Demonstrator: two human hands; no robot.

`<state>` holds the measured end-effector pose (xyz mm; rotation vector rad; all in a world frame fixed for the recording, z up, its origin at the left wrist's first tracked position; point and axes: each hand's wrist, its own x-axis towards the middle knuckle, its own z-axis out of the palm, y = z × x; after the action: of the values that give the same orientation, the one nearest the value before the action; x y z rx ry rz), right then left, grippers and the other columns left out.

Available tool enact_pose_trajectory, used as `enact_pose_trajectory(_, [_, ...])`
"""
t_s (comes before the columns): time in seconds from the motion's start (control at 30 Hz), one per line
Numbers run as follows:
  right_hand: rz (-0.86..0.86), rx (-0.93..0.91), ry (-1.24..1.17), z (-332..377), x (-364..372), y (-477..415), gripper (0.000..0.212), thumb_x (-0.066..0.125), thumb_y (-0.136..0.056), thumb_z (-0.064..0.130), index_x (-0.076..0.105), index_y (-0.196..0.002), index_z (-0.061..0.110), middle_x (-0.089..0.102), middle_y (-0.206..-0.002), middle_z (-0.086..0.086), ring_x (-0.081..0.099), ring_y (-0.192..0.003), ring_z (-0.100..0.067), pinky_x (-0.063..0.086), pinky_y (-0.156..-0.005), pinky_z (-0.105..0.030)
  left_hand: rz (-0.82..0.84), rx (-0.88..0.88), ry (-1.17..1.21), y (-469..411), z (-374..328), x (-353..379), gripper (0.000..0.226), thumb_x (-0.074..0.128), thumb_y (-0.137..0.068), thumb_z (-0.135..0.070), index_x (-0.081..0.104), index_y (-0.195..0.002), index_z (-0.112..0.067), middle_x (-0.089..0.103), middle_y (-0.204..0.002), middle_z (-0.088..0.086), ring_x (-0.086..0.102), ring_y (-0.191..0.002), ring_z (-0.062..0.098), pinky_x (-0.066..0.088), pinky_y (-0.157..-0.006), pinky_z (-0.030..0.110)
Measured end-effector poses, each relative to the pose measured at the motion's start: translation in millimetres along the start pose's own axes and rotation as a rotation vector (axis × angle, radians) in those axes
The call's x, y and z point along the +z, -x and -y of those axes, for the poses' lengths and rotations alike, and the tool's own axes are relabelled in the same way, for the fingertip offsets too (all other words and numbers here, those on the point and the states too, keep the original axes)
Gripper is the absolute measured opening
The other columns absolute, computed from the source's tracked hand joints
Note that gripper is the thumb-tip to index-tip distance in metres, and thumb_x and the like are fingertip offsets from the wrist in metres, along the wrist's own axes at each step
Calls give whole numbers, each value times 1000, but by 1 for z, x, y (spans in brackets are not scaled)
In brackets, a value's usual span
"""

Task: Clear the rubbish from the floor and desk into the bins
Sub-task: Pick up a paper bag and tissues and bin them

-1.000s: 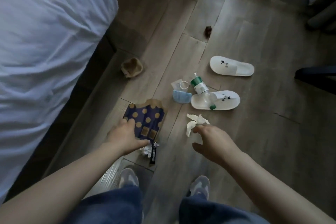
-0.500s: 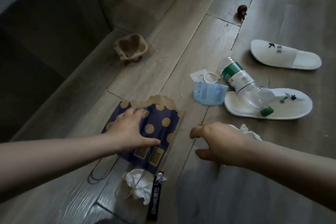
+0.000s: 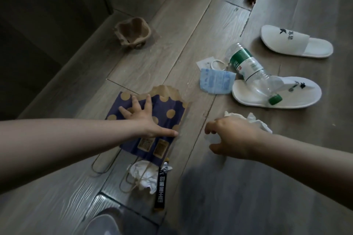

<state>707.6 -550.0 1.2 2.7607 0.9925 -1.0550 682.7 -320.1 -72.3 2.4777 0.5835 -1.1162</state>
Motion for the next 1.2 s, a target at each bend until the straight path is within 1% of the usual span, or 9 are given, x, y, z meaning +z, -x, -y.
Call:
enact_pose_trajectory(0.1, [9,9,-27,-1,5,3,46,60,-89,41,51,-132,28,56,-129,7,52,-116,-14,33,-78,-24,-4,-24,-35,-6,-4,11,152,65,-37,-88,-33,-141,-36,-46,-145,11,-30,-131,55,-3,-112,66])
enact_pose_trajectory(0.2, [24,6,-57,-4,14,4,46,62,-87,41,53,-130,27,58,-126,5,55,-111,-14,38,-79,-22,-57,-21,-52,-8,-6,21,151,69,-43,-83,-34,-141,-34,-47,-144,13,-33,-129,55,-3,-109,67])
enact_pose_trajectory(0.33, [28,16,-76,-5,20,5,45,64,-85,39,55,-127,24,60,-122,1,57,-107,-17,47,-85,-29,-93,-20,-43,-7,-7,21,149,74,-44,-77,-27,-143,-35,-41,-148,10,-28,-133,54,8,-107,70])
enact_pose_trajectory(0.5, [18,26,-89,-5,22,4,44,65,-83,37,56,-124,24,63,-117,2,59,-104,-17,50,-85,-30,-126,-19,-52,-5,-7,15,144,77,-43,-74,-15,-146,-36,-27,-154,8,-17,-138,52,21,-105,71])
enact_pose_trajectory(0.83, [46,20,-49,-5,30,9,44,64,-83,37,56,-124,24,61,-119,1,58,-105,-18,50,-83,-31,-326,67,-26,-6,17,0,124,86,-52,-49,5,-145,-32,22,-146,13,28,-131,45,40,-99,57])
enact_pose_trajectory(0.97, [63,10,-44,1,30,12,46,64,-83,38,55,-126,24,61,-120,2,57,-107,-18,50,-85,-32,-380,166,41,-1,37,-22,113,85,-60,-26,10,-144,-32,39,-135,14,52,-110,32,52,-78,43])
enact_pose_trajectory(1.03, [62,-8,-48,5,29,12,47,64,-84,37,54,-128,24,60,-122,2,56,-109,-17,46,-84,-27,-386,180,105,5,50,-35,109,83,-63,-18,12,-144,-31,45,-128,12,55,-99,25,52,-71,39])
enact_pose_trajectory(1.13, [35,-35,-51,15,30,11,49,63,-86,38,51,-131,24,58,-125,3,55,-113,-16,42,-83,-25,-392,219,166,15,67,-42,106,82,-65,-13,14,-144,-30,49,-121,9,56,-95,21,54,-73,41])
enact_pose_trajectory(1.2, [32,-48,-57,24,34,9,50,62,-86,39,51,-132,25,57,-127,2,54,-115,-17,45,-89,-28,-388,221,207,23,76,-40,107,82,-65,-11,12,-145,-29,50,-118,9,56,-93,21,54,-74,43])
